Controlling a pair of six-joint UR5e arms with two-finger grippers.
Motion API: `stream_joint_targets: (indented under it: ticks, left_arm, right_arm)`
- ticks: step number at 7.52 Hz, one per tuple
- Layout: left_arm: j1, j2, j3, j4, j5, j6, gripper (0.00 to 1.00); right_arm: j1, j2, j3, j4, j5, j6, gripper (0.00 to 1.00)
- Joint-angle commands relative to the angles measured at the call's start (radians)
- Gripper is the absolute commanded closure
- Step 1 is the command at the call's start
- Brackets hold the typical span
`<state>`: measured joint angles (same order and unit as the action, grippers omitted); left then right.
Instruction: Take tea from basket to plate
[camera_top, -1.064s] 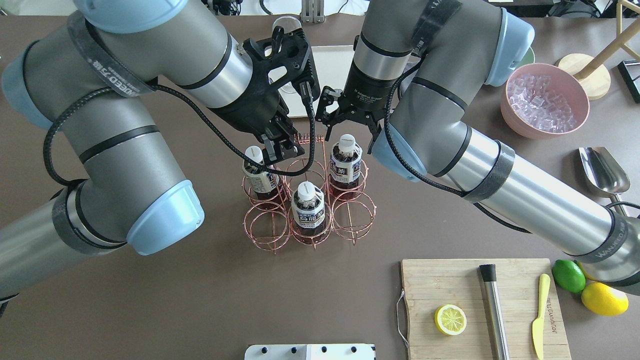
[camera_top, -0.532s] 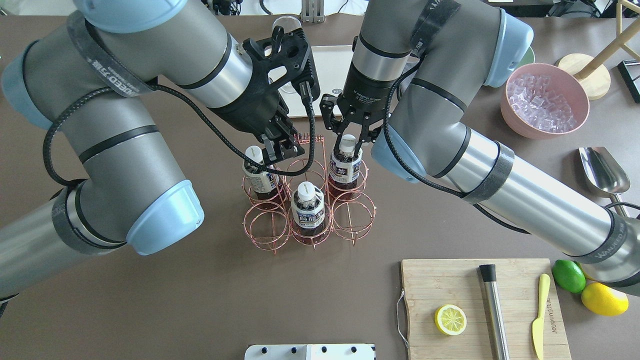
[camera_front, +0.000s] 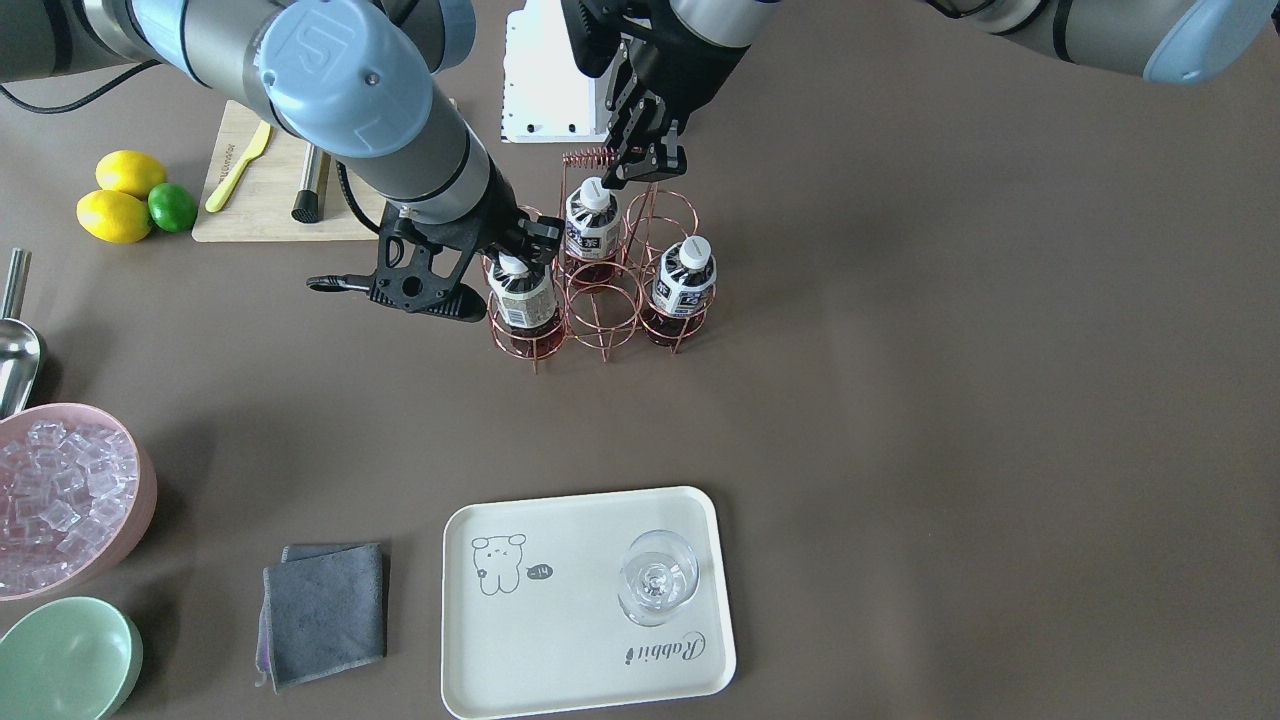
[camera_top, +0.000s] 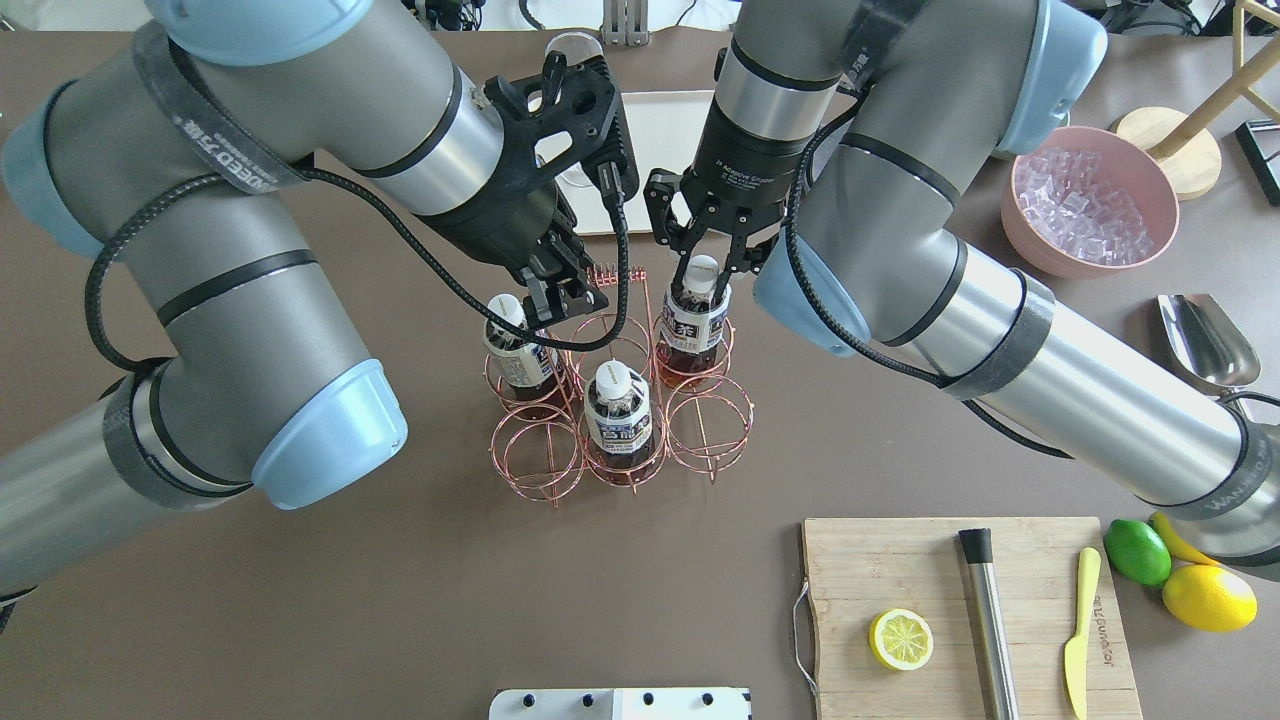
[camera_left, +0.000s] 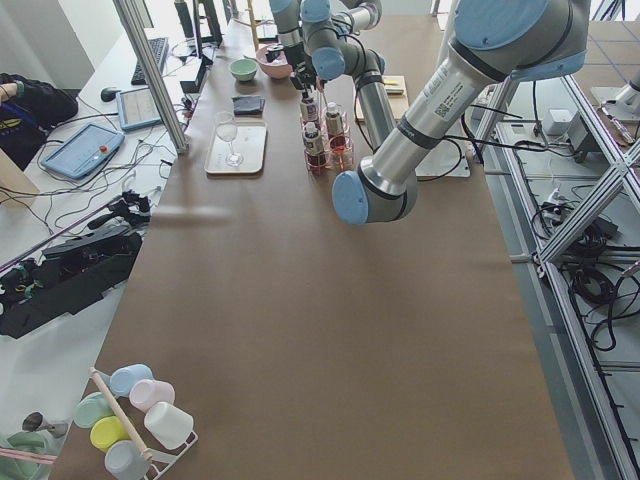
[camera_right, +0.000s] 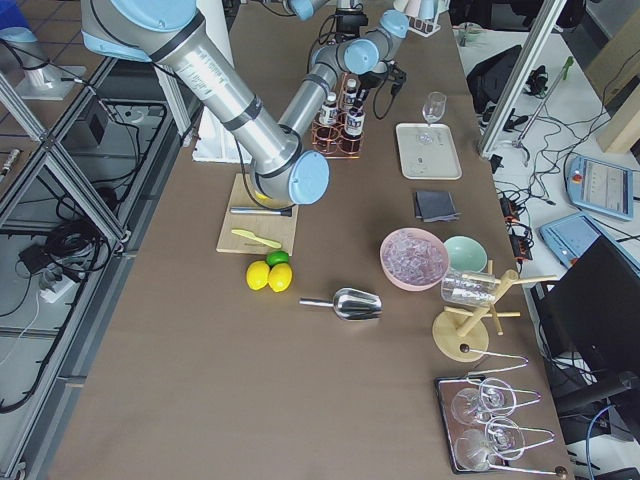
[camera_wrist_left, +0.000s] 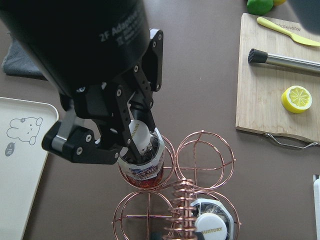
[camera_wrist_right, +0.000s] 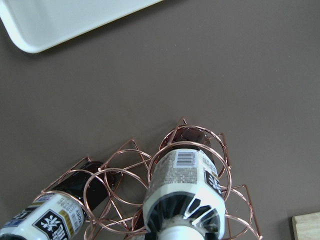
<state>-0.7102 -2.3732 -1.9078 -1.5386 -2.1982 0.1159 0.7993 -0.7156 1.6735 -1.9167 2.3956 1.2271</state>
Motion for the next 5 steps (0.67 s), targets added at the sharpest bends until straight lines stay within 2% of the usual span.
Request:
stream_joint_targets:
  ticks: [1, 3, 4, 5]
  left_arm:
    - [-0.003, 0.008, -0.007, 0.0, 0.0, 0.001, 1.0]
    - [-0.003, 0.015, -0.016, 0.0, 0.0, 0.001, 1.0]
    - [-0.003, 0.015, -0.016, 0.0, 0.0, 0.001, 1.0]
    - [-0.003, 0.015, -0.016, 0.0, 0.0, 0.001, 1.0]
  right_arm:
    - [0.053, 0.129, 0.084, -0.257, 0.005, -0.003, 1.0]
    - [0.107, 0.189, 0.08, -0.343, 0.017, -0.033, 1.0]
    - [0.163, 0.197, 0.05, -0.344, 0.055, -0.084, 1.0]
    - [0.204, 0.218, -0.019, -0.341, 0.062, -0.157, 1.0]
